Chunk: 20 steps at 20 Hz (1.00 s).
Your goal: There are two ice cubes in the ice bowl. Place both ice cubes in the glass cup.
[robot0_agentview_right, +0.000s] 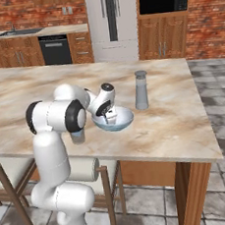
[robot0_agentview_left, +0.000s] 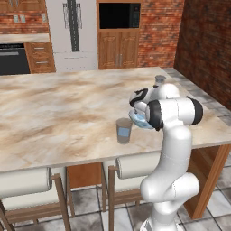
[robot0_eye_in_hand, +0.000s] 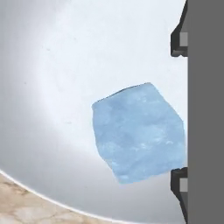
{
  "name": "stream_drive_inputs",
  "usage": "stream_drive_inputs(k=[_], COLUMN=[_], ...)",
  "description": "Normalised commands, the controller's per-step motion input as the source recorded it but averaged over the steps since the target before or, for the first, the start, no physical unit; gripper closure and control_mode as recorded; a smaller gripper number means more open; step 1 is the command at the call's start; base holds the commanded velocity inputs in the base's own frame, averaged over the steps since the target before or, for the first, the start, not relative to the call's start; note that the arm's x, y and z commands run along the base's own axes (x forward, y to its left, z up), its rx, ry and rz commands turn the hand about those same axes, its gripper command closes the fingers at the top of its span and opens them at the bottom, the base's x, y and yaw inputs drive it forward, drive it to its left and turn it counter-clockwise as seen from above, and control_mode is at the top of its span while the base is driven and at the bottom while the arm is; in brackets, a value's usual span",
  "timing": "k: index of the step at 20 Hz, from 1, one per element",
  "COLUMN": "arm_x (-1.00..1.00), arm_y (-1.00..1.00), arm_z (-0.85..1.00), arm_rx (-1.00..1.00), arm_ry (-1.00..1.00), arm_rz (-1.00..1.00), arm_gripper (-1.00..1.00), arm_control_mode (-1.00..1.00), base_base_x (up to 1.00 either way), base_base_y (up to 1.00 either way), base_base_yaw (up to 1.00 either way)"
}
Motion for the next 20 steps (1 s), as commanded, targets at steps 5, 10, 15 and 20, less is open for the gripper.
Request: stream_drive_inputs(k=[5,10,15,20], arm_x=[0.01,0.0,0.0,0.0], arm_y=[0.0,-0.05,-0.14,-0.33], arm_z=[-0.31,-0.09,0.0,0.0], arm_rx=[0.0,0.0,0.0,0.0], arm_ry=[0.0,0.0,0.0,0.0], arm_rz=[0.0,0.0,0.0,0.0], arm_gripper=[-1.0,-1.0,-1.0,-1.0], arm_control_mode=[-1.0,-1.0,-1.0,-1.0], base_base_x=[0.0,0.0,0.0,0.0], base_base_y=[0.0,0.0,0.0,0.0], base_base_yaw=[0.0,0.0,0.0,0.0])
